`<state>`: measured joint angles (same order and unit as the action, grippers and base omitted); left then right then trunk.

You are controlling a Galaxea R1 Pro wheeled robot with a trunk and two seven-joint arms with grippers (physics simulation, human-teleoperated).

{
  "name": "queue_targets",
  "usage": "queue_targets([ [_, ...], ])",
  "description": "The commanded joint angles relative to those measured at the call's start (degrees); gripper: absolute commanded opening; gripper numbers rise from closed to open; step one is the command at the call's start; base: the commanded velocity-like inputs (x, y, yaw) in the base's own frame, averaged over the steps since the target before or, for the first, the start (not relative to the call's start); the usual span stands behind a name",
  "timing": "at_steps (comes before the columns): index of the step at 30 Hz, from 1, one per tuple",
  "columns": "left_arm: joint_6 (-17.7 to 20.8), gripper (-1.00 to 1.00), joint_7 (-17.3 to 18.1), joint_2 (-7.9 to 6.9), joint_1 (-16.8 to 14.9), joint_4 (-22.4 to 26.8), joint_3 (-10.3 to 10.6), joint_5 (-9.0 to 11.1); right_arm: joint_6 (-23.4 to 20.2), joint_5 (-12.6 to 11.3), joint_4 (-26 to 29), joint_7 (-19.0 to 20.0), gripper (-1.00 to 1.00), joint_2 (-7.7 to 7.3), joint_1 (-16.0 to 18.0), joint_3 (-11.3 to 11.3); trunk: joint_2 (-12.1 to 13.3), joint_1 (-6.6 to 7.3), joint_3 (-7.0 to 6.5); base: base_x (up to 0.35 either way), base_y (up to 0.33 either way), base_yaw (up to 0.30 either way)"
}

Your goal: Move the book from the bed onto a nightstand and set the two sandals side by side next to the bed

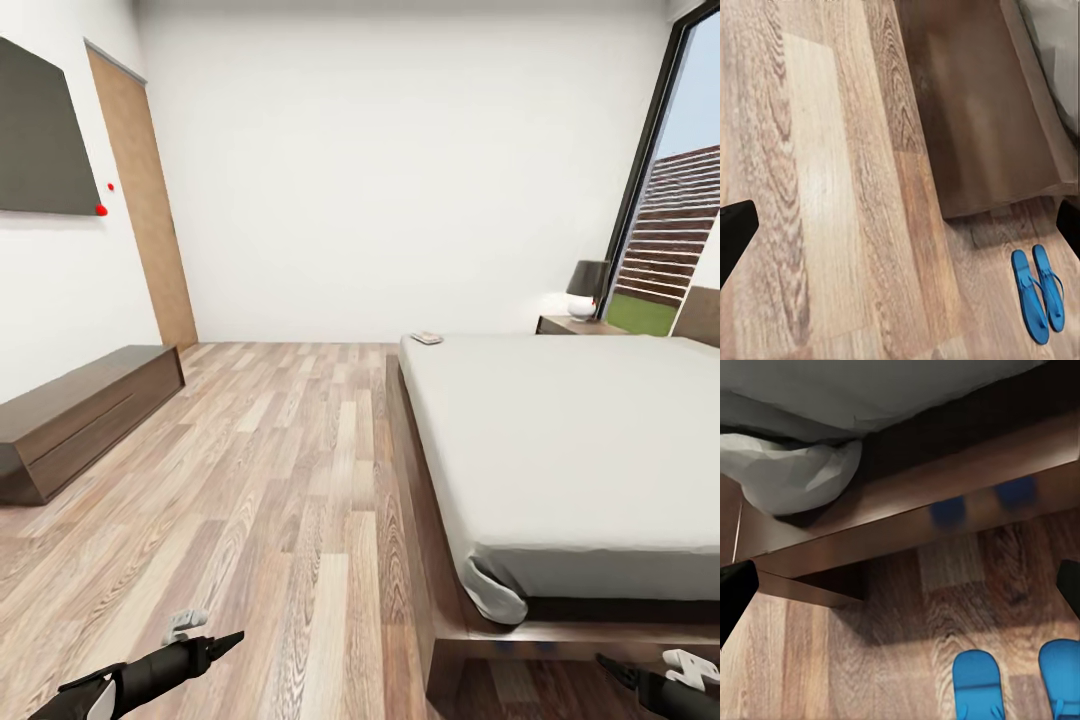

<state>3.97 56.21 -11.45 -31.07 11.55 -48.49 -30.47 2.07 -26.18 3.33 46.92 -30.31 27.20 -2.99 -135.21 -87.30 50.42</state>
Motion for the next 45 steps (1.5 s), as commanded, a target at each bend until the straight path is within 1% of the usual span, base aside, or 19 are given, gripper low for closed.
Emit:
queue_targets([
  [1,0.42,1.00,0.31,0.02,-0.04,0.05,-0.47,-0.38,0.21,0.33,-0.08,0.19,1.00,-0.01,0.04,-0.26,0.39,0.24,-0.13,0.000,0.000,0.000],
  [35,0.42,1.00,0.31,0.02,-0.04,0.05,-0.47,-0.38,0.21,0.34,-0.08,0.19,1.00,0.01,0.04,-0.18,14.03,7.70,-6.23,0.000,0.000,0.000],
  [37,0.42,1.00,0.31,0.02,-0.04,0.05,-0.47,-0.38,0.21,0.34,-0.06,0.19,1.00,0.23,0.04,-0.19,14.83,8.14,-6.59,0.000,0.000,0.000],
  [40,0.42,1.00,0.31,0.03,-0.04,0.05,-0.47,-0.38,0.21,0.34,-0.02,0.19,1.00,1.00,0.04,-0.25,16.03,8.80,-7.13,0.000,0.000,0.000],
  [45,0.42,1.00,0.31,0.02,-0.04,0.05,-0.47,-0.38,0.21,0.34,-0.02,0.19,1.00,1.18,0.04,-0.26,18.04,9.90,-8.02,0.000,0.000,0.000],
])
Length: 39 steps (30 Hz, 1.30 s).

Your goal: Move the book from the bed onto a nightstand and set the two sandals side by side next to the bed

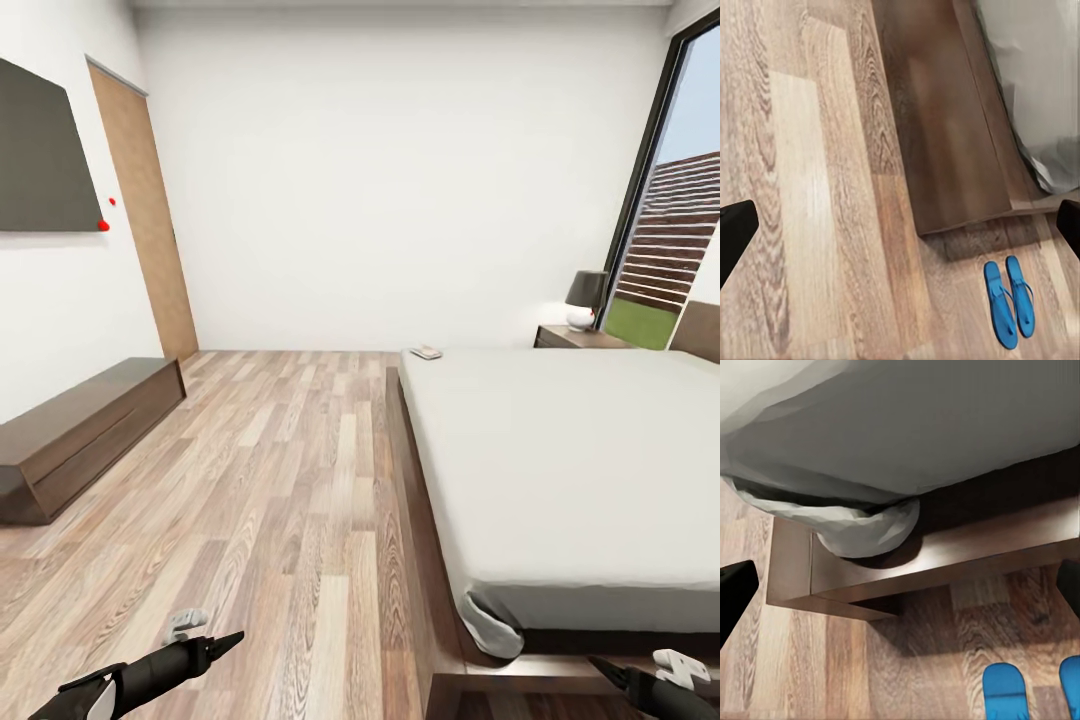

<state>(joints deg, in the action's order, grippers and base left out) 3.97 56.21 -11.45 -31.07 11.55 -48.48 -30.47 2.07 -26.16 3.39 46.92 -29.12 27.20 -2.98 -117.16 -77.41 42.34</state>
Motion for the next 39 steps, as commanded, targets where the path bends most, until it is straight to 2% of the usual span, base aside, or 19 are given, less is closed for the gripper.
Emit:
queue_targets([
  [1,0.42,1.00,0.30,0.02,-0.05,0.05,-0.47,-0.38,0.21,0.32,-0.07,0.19,1.00,0.00,0.04,-0.27,-0.01,0.02,0.05,0.000,0.000,0.000],
  [7,0.42,1.00,0.30,0.02,-0.05,0.05,-0.49,-0.38,0.21,0.32,-0.05,0.19,1.00,0.03,0.04,-0.27,-0.01,0.02,0.05,0.000,0.000,0.109],
  [39,0.42,1.00,0.30,0.02,-0.05,0.05,-0.47,-0.38,0.21,0.32,-0.05,0.19,1.00,0.03,0.04,-0.27,-0.01,0.02,0.05,0.000,0.000,0.209],
])
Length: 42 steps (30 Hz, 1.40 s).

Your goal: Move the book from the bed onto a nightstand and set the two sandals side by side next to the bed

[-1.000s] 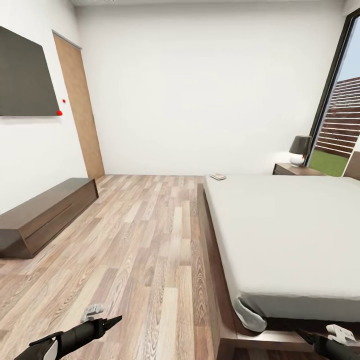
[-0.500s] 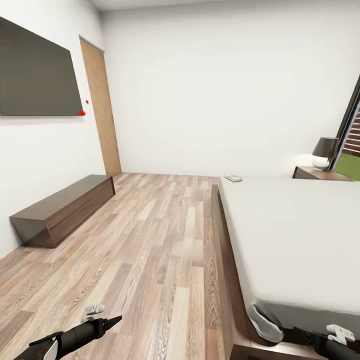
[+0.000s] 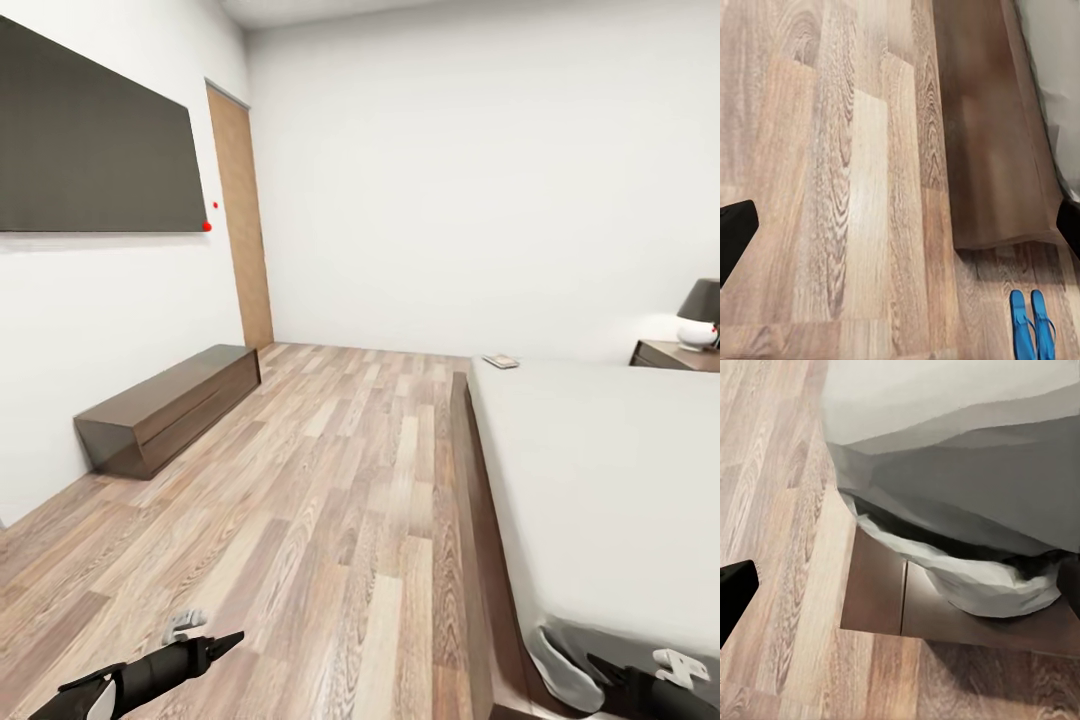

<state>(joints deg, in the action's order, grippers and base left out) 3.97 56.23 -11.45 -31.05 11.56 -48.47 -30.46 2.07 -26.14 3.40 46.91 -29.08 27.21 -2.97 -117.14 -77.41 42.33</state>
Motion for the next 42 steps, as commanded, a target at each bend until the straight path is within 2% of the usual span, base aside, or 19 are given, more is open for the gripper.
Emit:
queue_targets([
  [1,0.42,1.00,0.29,0.03,-0.06,0.04,-0.49,-0.38,0.21,0.30,-0.06,0.20,1.00,-0.02,0.03,-0.29,-0.03,0.01,0.06,0.000,0.000,0.209],
  [42,0.42,1.00,0.29,0.03,-0.06,0.04,-0.49,-0.38,0.21,0.30,-0.06,0.20,1.00,0.04,0.03,-0.29,-0.03,0.01,0.06,0.000,0.000,0.161],
])
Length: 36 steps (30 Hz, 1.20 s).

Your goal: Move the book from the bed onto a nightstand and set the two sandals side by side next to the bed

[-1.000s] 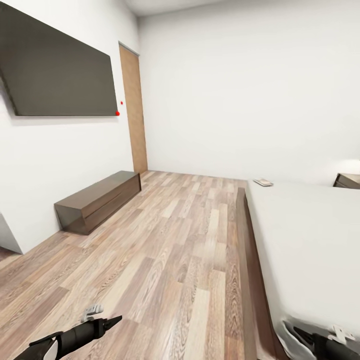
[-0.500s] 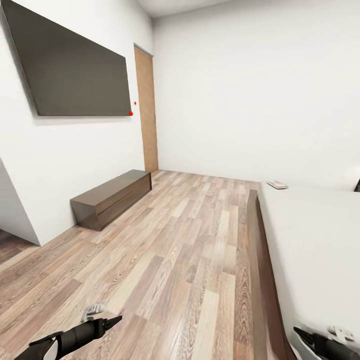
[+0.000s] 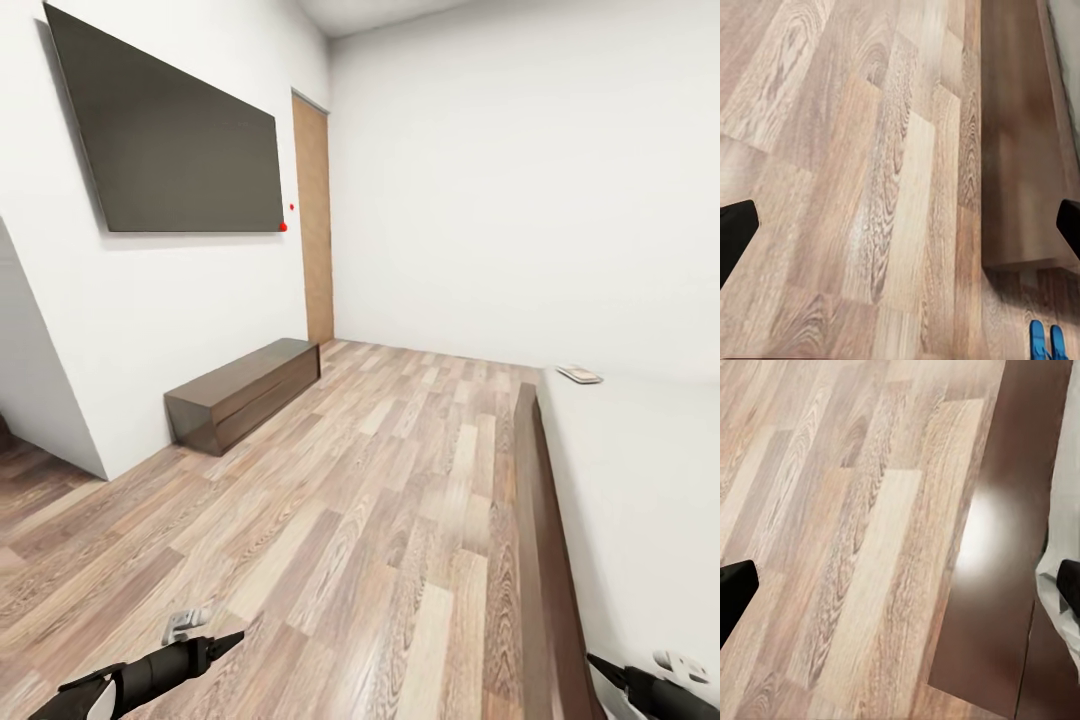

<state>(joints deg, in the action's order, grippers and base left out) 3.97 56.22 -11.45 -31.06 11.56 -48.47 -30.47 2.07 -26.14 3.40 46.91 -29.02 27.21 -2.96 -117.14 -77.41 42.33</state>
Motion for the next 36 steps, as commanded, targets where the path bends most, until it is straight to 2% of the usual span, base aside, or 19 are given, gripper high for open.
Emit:
queue_targets([
  [1,0.42,1.00,0.29,0.03,-0.06,0.04,-0.49,-0.38,0.21,0.30,-0.06,0.20,1.00,0.00,0.03,-0.29,-0.03,0.01,0.06,0.000,0.000,0.185],
  [11,0.42,1.00,0.29,0.03,-0.06,0.04,-0.49,-0.38,0.21,0.36,-0.06,0.20,1.00,0.02,0.03,-0.29,-0.03,0.01,0.06,0.000,0.000,0.145],
  [36,0.42,1.00,0.29,0.03,-0.06,0.04,-0.49,-0.38,0.21,0.39,-0.06,0.20,1.00,0.02,0.03,-0.29,10.00,5.50,-4.43,0.000,0.000,0.003],
])
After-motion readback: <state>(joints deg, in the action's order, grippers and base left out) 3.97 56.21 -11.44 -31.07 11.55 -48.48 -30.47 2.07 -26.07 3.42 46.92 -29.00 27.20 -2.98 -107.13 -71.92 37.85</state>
